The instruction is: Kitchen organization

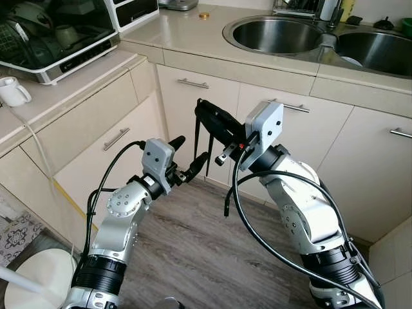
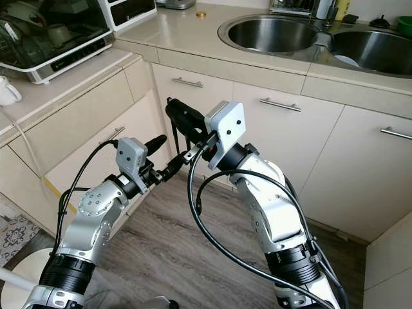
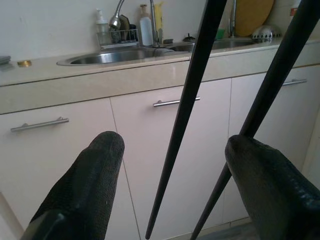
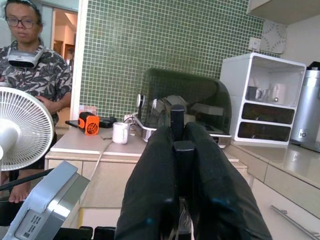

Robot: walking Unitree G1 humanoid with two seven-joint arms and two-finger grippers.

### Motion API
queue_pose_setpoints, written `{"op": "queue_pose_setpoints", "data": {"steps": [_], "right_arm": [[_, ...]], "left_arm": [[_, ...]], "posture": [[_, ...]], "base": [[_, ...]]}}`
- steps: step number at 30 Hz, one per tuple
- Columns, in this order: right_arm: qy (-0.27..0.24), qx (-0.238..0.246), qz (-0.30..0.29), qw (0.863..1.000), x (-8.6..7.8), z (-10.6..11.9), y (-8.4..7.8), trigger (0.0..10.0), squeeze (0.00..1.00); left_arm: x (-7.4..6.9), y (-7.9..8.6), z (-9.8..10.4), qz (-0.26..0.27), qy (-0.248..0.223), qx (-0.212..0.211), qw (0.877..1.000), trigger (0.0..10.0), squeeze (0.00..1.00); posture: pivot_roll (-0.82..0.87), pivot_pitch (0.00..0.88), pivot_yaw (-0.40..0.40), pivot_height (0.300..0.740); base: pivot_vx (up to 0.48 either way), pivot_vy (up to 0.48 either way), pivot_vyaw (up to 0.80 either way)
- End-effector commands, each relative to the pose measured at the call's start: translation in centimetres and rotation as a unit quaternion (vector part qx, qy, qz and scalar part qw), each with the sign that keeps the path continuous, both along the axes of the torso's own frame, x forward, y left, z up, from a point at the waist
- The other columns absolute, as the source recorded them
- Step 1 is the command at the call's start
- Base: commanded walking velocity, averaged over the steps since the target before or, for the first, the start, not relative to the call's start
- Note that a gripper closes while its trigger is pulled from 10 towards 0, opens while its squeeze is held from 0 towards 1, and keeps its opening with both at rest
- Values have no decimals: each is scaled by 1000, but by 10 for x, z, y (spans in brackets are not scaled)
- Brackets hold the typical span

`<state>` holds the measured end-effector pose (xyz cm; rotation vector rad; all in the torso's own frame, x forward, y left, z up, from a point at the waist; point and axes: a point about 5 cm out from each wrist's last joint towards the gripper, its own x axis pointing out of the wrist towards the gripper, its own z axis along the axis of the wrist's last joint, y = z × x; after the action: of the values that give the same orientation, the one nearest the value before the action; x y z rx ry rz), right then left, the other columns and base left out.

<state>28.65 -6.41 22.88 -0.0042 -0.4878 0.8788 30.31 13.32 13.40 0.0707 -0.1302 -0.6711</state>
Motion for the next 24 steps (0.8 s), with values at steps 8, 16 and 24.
{"op": "queue_pose_setpoints", "data": {"steps": [8, 16, 24], "right_arm": [[-18, -17, 40, 999, -10, 0, 8, 10000, 0], [-13, -21, 35, 999, -9, -2, 5, 10000, 0], [-9, -27, 43, 999, -10, -5, 6, 10000, 0]], "left_arm": [[1, 0, 3, -7, -13, 15, 1000, 10000, 0], [1, -1, 5, -10, -18, 14, 1000, 10000, 0], [3, 4, 7, -5, -27, 28, 999, 10000, 0]], "posture": [[1, 0, 22, 740], [0, 7, 22, 740], [0, 10, 22, 740]], "base": [[0, 0, 0], [0, 0, 0], [0, 0, 0]]}}
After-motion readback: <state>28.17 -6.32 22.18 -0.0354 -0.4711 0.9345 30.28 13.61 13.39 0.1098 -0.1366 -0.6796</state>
